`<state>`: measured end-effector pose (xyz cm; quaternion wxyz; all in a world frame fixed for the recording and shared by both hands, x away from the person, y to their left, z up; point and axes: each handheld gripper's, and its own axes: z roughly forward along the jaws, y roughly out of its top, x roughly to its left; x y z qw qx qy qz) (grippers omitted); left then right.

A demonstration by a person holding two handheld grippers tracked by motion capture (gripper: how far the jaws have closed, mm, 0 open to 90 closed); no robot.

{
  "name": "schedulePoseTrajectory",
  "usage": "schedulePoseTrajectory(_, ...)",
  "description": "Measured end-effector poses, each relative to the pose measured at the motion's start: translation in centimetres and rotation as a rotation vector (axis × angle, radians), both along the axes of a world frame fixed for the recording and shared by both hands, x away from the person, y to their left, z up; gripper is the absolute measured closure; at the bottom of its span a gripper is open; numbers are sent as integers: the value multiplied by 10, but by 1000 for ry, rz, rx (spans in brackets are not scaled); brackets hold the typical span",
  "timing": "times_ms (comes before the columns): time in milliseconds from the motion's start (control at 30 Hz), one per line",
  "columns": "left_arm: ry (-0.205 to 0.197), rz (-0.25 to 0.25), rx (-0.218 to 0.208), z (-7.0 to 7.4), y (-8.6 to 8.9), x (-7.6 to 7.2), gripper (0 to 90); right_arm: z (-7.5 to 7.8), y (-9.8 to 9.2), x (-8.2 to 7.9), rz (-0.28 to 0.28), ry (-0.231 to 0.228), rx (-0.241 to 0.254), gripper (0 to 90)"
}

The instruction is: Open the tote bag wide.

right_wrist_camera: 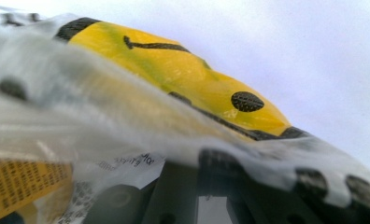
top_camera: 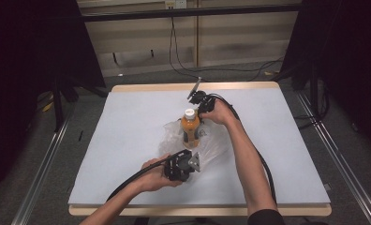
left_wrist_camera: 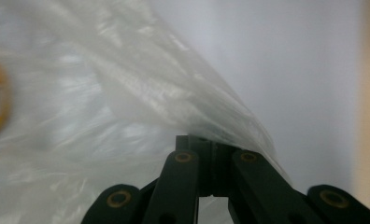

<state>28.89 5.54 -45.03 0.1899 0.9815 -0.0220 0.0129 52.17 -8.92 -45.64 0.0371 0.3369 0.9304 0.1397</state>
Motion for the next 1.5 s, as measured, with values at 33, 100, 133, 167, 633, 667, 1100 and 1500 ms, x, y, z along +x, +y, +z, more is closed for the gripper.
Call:
schedulePoseTrajectory(33,19,10,-18,-1,0,-5,900,0,1,1,-3,2,-5,900)
schedulePoseTrajectory(100,17,-11,-10,0,0,-6,900,0,1,4,-14,-43,-34,900)
schedulePoseTrajectory(133,20,-15,-14,0,0,-7,900,0,1,5,-26,-44,-34,900)
schedulePoseTrajectory(167,33,-17,-17,0,1,-8,900,0,0,7,-28,-60,-36,900)
schedulePoseTrajectory(633,5,-79,-7,1,3,-32,900,-3,-4,26,-109,-115,-68,900)
schedulePoseTrajectory(667,14,-39,-33,0,4,-34,900,-3,-6,28,-120,-112,-61,900)
schedulePoseTrajectory(1100,61,-62,-60,-1,11,-36,900,-4,-12,31,-163,-127,-35,900)
schedulePoseTrajectory(1500,101,77,-294,20,36,-5,900,37,-33,-9,-74,-157,360,900)
